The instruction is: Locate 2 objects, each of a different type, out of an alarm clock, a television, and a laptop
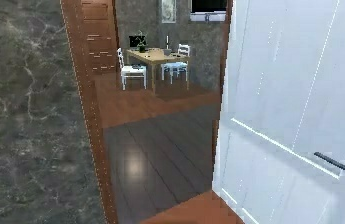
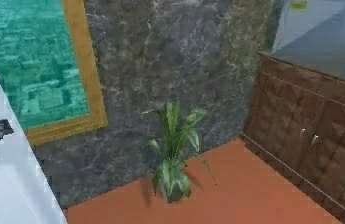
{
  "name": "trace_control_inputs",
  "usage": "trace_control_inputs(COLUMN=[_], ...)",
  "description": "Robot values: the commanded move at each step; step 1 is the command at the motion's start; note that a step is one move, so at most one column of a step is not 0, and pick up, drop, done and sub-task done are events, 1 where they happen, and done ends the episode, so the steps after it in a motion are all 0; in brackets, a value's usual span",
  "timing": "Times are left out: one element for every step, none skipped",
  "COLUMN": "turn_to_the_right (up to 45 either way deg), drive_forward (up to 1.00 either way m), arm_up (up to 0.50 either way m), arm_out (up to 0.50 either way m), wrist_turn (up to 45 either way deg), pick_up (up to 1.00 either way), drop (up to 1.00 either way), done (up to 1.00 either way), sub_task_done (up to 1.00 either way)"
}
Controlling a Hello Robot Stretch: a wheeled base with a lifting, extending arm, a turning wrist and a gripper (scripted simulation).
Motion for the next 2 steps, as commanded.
trace_control_inputs(turn_to_the_right=[0.0, 0.0], drive_forward=[1.00, 0.10], arm_up=[0.00, 0.00], arm_out=[0.00, 0.00], wrist_turn=[0.0, 0.0], pick_up=[0.00, 0.00], drop=[0.00, 0.00], done=[0.00, 0.00], sub_task_done=[0.00, 0.00])
